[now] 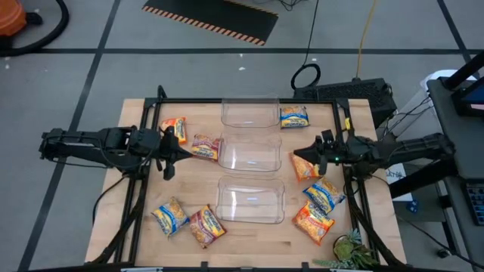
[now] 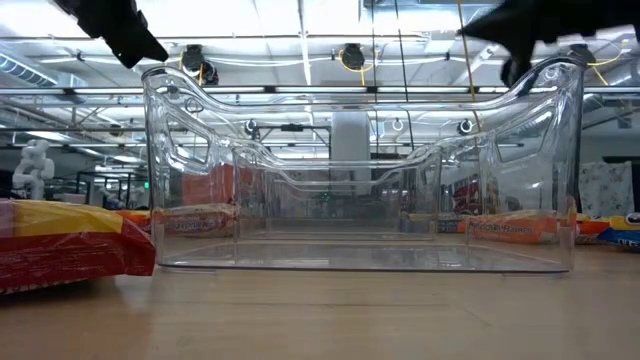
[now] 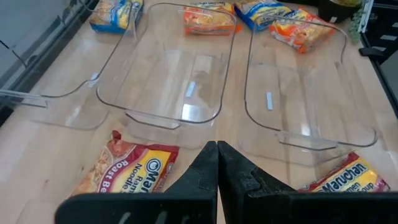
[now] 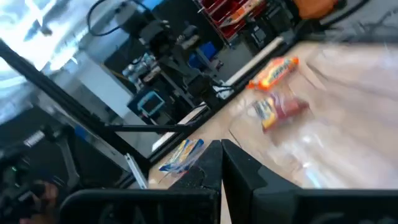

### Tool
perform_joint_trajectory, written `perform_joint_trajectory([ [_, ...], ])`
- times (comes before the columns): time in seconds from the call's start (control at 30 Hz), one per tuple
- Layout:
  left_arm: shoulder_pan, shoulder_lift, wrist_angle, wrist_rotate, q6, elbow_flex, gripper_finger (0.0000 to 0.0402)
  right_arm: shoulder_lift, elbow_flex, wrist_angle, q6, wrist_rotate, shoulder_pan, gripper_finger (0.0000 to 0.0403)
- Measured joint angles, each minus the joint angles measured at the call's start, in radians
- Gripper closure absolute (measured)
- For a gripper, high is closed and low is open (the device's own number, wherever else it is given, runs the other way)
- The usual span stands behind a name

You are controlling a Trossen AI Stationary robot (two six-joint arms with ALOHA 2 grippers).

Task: Sort Maruchan noodles
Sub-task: Put the top red noodle pack into the top transparent bin

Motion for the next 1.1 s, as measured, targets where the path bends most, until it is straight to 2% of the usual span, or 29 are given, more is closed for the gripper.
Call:
perform_joint_trajectory([
  [0.17,0.0,0.0,0.0,-0.005,0.016,0.0,0.04,0.117,0.204,-0.203,-0.138,0.057,0.007,0.0403],
  [0.33,0.0,0.0,-0.004,-0.005,0.04,0.0,0.04,0.213,0.223,-0.245,-0.172,0.074,0.007,0.0403],
  [0.47,0.0,0.002,-0.03,-0.007,-0.005,-0.018,0.0392,0.245,0.222,-0.299,-0.173,0.072,0.007,0.0403],
  [0.83,0.054,0.064,-0.107,-0.014,-0.165,-0.154,0.0288,0.215,0.223,-0.314,-0.169,0.072,0.005,0.0403],
  [1.1,0.114,0.172,-0.101,-0.014,-0.21,-0.175,0.0236,0.216,0.223,-0.313,-0.166,0.073,0.005,0.0403],
])
